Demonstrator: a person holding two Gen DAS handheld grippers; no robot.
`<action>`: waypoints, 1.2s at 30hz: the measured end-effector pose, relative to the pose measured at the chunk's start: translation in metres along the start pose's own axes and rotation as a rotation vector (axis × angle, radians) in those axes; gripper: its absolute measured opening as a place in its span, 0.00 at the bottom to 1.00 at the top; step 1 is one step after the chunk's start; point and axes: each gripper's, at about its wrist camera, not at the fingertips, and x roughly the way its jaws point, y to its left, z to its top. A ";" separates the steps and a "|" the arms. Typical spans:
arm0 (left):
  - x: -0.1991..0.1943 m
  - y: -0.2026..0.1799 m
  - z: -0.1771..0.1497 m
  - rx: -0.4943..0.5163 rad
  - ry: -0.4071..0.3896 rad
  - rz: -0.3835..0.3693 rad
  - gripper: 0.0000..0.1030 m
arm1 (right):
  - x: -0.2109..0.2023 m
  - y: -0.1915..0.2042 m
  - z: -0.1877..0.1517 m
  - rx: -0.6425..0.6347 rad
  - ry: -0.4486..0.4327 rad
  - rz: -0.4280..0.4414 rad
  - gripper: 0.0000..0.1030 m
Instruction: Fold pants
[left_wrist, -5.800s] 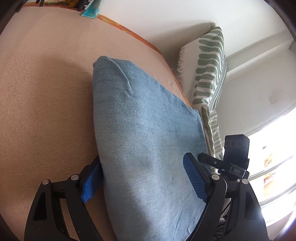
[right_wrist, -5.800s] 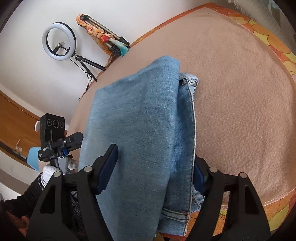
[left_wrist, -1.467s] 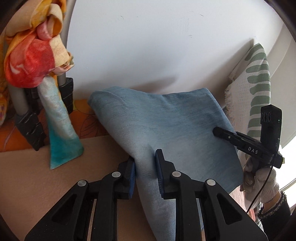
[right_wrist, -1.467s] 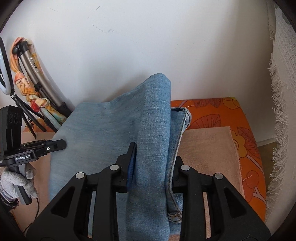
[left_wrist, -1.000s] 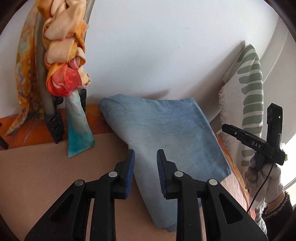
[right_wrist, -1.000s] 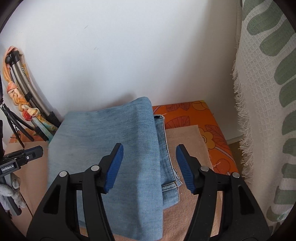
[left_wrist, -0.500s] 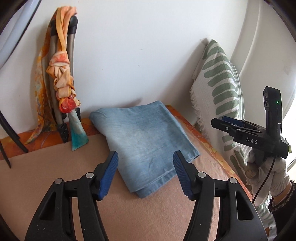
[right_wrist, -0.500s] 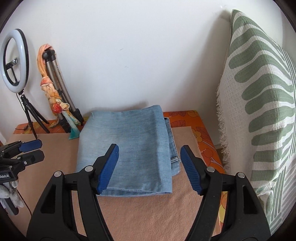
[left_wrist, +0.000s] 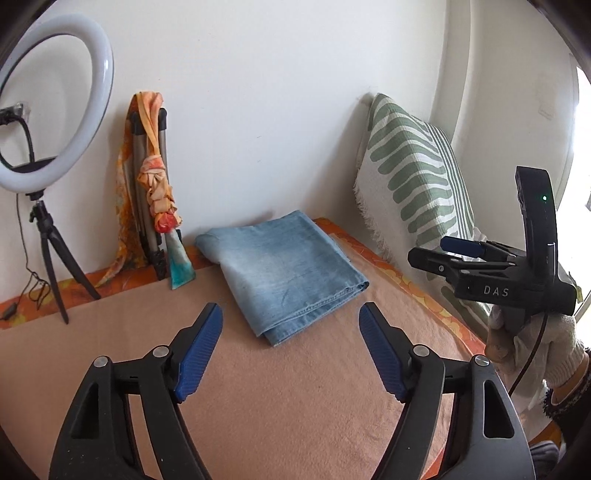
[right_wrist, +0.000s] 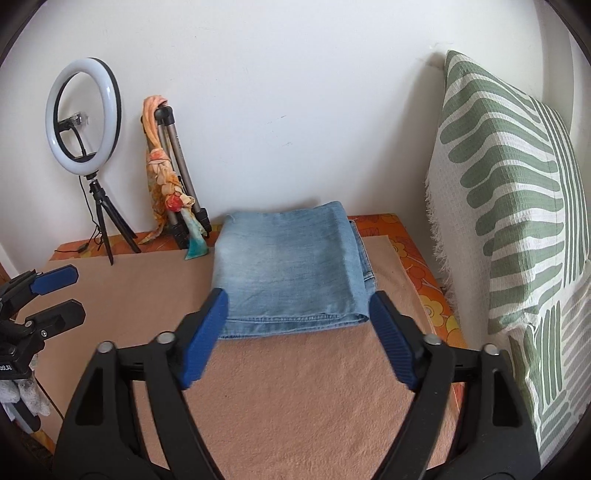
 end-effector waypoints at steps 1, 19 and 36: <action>-0.007 -0.002 -0.003 0.002 -0.007 0.006 0.79 | -0.006 0.003 -0.004 -0.005 -0.015 -0.002 0.92; -0.074 -0.018 -0.056 0.053 -0.079 0.133 0.90 | -0.077 0.038 -0.067 0.033 -0.082 -0.012 0.94; -0.078 -0.013 -0.076 0.018 -0.071 0.163 0.99 | -0.076 0.042 -0.101 0.074 -0.102 -0.023 1.00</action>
